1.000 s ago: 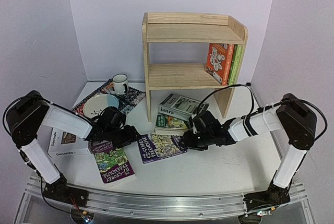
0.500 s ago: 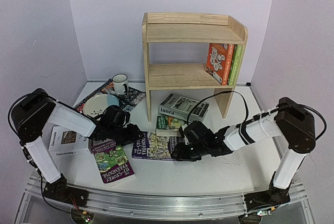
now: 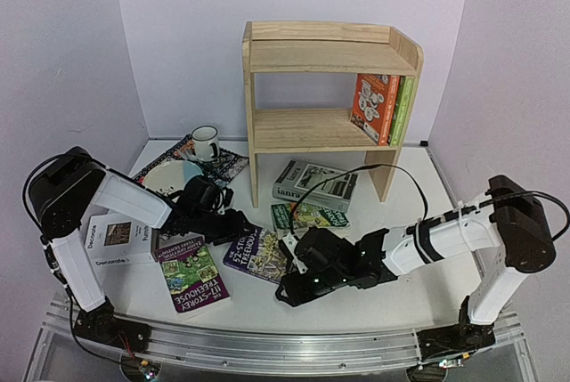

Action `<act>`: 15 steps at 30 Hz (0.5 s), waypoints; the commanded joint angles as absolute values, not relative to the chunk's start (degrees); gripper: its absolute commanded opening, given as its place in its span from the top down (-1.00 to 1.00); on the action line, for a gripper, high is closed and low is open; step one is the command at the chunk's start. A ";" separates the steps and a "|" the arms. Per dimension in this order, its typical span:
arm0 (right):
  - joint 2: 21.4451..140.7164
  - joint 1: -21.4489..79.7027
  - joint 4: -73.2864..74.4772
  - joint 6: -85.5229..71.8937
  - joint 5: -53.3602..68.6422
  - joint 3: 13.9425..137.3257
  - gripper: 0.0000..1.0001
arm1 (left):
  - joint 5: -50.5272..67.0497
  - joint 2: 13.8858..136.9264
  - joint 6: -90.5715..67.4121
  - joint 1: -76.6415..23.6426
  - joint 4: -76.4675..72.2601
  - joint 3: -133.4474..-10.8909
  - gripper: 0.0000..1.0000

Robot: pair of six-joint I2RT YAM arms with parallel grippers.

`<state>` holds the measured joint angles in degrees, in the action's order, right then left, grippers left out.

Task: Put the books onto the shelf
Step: Move the book to the center of the board.

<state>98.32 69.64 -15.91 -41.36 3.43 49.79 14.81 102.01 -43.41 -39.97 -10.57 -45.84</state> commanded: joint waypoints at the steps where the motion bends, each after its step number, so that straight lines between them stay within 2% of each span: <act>1: 96.26 69.40 -10.20 -38.28 1.15 51.45 0.01 | 16.42 101.42 -40.30 -40.42 -9.00 -46.96 -0.23; 7: 93.76 69.39 -6.11 -35.50 -3.73 51.39 -0.13 | 11.48 96.02 -38.61 -40.35 -6.98 -46.17 -0.35; 15: 90.49 69.35 -2.17 -32.40 -9.04 50.40 -0.26 | 5.38 88.47 -36.27 -40.32 4.03 -47.15 -0.63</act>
